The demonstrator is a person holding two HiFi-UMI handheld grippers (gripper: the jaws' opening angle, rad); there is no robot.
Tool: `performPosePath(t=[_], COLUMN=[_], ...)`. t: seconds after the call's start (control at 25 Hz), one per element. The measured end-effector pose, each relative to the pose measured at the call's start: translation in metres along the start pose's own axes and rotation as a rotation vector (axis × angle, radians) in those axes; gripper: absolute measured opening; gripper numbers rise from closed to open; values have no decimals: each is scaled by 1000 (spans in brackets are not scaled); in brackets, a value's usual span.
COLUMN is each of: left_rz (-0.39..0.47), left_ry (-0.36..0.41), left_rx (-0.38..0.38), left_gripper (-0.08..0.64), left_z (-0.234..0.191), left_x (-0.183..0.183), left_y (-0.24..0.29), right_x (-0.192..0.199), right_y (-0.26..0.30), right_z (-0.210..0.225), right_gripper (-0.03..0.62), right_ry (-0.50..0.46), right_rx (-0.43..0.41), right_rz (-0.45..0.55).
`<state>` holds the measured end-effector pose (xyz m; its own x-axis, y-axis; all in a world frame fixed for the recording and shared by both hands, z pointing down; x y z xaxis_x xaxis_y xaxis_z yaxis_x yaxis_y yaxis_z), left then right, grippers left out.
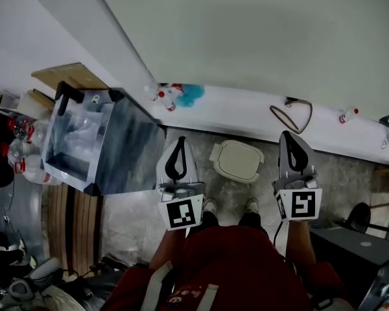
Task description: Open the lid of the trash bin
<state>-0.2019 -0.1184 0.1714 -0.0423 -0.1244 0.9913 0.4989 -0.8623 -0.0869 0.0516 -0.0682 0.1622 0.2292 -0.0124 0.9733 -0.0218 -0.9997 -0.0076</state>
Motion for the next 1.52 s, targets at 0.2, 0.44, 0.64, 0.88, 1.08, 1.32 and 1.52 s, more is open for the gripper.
performPosePath(t=[0.2, 0.44, 0.64, 0.88, 1.08, 1.32, 1.52], left_rz=[-24, -56, -59, -123, -190, -256, -312], left_ry=[26, 43, 61, 61, 46, -2, -33], left_rx=[-67, -144, -228, -251, -244, -230, -224], left_gripper=[5, 5, 5, 5, 5, 5, 5], left_z=[33, 76, 108, 145, 172, 182, 194], left_x=[-7, -4, 5, 28, 51, 105, 146], left_y=[-2, -16, -35, -45, -54, -62, -75], right_x=[14, 36, 52, 89, 121, 176, 219], right_y=[4, -4, -19, -33, -49, -54, -63], right_z=[33, 60, 76, 94, 90, 80, 76], right_gripper=[0, 0, 0, 0, 0, 0, 0], right_ry=[31, 58, 97, 128, 168, 80, 89], right_rx=[-66, -160, -218, -260, -295, -332, -327], right_rz=[8, 2, -5, -44, -109, -205, -308])
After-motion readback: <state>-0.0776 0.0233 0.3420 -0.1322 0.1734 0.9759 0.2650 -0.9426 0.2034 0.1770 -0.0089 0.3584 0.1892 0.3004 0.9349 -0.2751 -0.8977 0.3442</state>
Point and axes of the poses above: the fingertips, and each gripper's own axes: y forward along the fingers, z to its right, x out of its underside, the point moved 5 cm from there along -y, backward along the fingers, and after that the axes turned 7 degrees about x, right-handed, at the moved point
